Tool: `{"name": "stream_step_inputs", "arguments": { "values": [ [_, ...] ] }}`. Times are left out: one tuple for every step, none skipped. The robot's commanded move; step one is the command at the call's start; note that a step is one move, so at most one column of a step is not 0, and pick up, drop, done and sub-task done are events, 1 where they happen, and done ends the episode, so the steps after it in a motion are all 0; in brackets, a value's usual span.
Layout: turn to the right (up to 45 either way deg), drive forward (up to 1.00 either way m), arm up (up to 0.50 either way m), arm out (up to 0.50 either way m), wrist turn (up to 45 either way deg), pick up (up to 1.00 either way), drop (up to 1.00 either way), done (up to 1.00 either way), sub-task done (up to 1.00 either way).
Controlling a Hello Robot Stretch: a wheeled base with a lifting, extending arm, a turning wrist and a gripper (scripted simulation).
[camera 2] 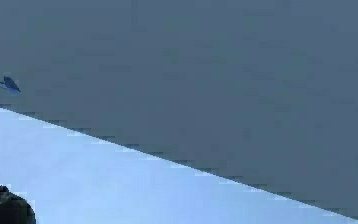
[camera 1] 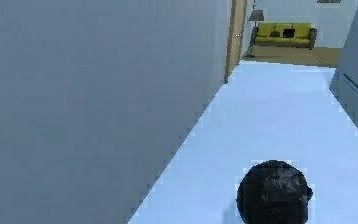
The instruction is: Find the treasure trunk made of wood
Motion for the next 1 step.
{"name": "stream_step_inputs", "arguments": {
  "values": [
    [0.0, 0.95, 0.0, 0.0, 0.0, 0.0, 0.0, 0.0, 0.0]
  ]
}}
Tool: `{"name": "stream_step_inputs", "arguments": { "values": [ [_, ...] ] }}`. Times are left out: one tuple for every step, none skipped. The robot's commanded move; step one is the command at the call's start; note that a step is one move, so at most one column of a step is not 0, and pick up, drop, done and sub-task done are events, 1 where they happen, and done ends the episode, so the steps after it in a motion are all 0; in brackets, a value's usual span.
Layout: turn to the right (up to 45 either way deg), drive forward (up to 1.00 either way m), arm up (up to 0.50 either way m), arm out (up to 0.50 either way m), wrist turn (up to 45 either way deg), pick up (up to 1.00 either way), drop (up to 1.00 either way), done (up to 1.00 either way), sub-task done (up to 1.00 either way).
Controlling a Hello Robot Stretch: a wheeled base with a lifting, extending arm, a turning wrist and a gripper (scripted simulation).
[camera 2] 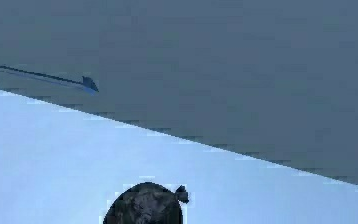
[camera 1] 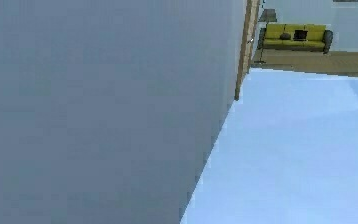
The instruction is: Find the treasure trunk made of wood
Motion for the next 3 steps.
{"name": "stream_step_inputs", "arguments": {
  "values": [
    [24.0, 0.0, 0.0, 0.0, 0.0, 0.0, 0.0, 0.0, 0.0],
    [0.0, 0.25, 0.0, 0.0, 0.0, 0.0, 0.0, 0.0, 0.0],
    [15.0, 0.0, 0.0, 0.0, 0.0, 0.0, 0.0, 0.0, 0.0]
  ]
}}
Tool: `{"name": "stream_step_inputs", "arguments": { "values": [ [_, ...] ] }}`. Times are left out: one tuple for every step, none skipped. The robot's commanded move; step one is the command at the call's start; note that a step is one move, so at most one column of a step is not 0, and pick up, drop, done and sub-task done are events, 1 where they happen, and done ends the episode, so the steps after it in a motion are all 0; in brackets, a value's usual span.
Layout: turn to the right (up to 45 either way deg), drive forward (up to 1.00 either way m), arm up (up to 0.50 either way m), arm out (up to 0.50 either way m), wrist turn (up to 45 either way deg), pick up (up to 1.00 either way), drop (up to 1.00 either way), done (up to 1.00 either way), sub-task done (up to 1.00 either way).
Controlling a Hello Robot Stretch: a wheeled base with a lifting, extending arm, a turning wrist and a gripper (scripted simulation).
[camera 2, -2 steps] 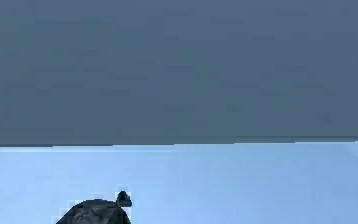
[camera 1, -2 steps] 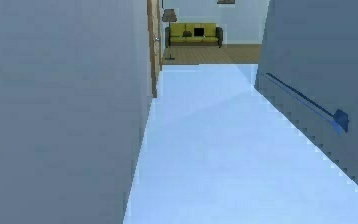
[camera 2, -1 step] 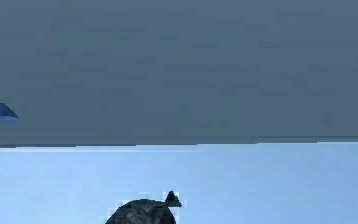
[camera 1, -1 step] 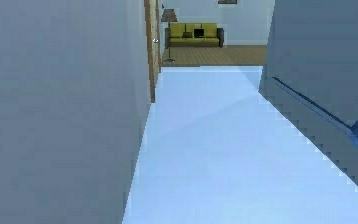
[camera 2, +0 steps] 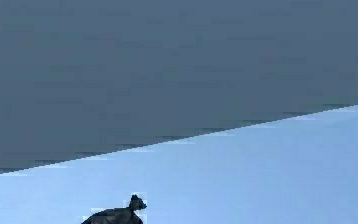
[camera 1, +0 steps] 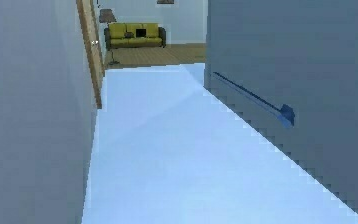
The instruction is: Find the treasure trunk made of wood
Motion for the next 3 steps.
{"name": "stream_step_inputs", "arguments": {
  "values": [
    [0.0, 0.45, 0.0, 0.0, 0.0, 0.0, 0.0, 0.0, 0.0],
    [0.0, 1.0, 0.0, 0.0, 0.0, 0.0, 0.0, 0.0, 0.0],
    [0.0, 1.0, 0.0, 0.0, 0.0, 0.0, 0.0, 0.0, 0.0]
  ]
}}
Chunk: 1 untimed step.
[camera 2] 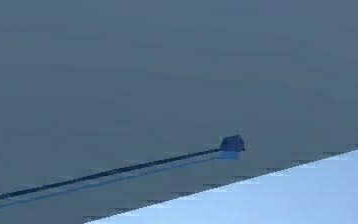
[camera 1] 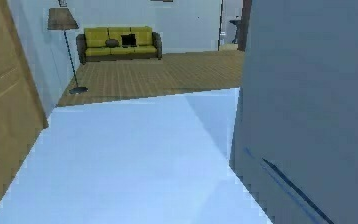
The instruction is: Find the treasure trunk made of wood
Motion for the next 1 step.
{"name": "stream_step_inputs", "arguments": {
  "values": [
    [3.0, 0.0, 0.0, 0.0, 0.0, 0.0, 0.0, 0.0, 0.0]
  ]
}}
